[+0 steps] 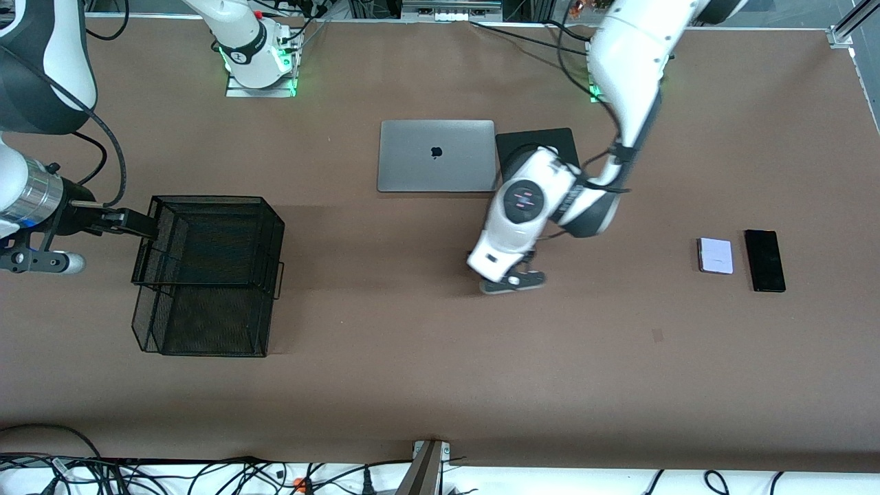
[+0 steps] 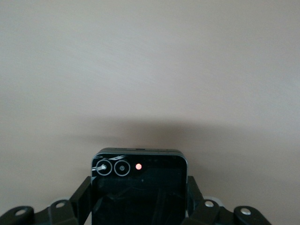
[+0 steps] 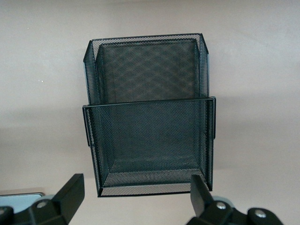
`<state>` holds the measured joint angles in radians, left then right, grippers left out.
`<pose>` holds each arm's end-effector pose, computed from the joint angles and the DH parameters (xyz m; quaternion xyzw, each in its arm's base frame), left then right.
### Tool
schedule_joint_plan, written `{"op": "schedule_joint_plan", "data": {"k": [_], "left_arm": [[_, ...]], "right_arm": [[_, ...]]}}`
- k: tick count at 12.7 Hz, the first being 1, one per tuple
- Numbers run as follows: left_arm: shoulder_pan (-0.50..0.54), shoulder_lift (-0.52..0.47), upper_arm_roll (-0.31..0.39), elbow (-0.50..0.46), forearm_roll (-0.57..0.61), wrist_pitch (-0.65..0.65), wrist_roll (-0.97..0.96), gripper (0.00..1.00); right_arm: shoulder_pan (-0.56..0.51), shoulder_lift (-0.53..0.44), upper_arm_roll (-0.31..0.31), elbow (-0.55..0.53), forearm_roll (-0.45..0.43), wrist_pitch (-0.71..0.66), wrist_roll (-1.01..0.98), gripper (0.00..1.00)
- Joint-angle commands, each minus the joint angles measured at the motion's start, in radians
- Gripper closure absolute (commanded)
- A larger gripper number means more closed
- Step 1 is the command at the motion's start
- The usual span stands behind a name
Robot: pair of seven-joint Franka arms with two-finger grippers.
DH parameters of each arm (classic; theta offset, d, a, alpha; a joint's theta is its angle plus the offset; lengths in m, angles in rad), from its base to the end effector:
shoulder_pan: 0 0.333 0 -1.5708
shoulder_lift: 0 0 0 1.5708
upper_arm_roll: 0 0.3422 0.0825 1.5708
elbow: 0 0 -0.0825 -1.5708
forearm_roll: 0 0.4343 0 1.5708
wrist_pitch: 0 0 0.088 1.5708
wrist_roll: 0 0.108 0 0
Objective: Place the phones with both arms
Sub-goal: 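Carry the black flip phone to the table middle and release it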
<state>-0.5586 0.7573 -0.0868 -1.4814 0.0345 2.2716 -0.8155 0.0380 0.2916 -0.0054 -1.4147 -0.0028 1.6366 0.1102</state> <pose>0.6296 -0.4585 0.2174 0.9960 0.0864 0.0025 0.0240 0.6987 0.0230 0.5462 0.9986 -0.0385 -0.0346 0.0046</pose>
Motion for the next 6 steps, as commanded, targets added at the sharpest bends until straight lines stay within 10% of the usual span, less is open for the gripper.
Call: {"op": "schedule_joint_plan", "data": {"k": [1, 6], "left_arm": [[-0.098, 0.158, 0.019, 0.238, -0.008, -0.04, -0.077, 1.0], [-0.211, 0.332, 0.032, 0.472, -0.005, -0.026, -0.136, 1.0]], "right_arm": [[-0.007, 0.009, 0.004, 0.026, 0.017, -0.017, -0.014, 0.0], [-0.007, 0.008, 0.004, 0.026, 0.017, -0.017, -0.014, 0.0]]}}
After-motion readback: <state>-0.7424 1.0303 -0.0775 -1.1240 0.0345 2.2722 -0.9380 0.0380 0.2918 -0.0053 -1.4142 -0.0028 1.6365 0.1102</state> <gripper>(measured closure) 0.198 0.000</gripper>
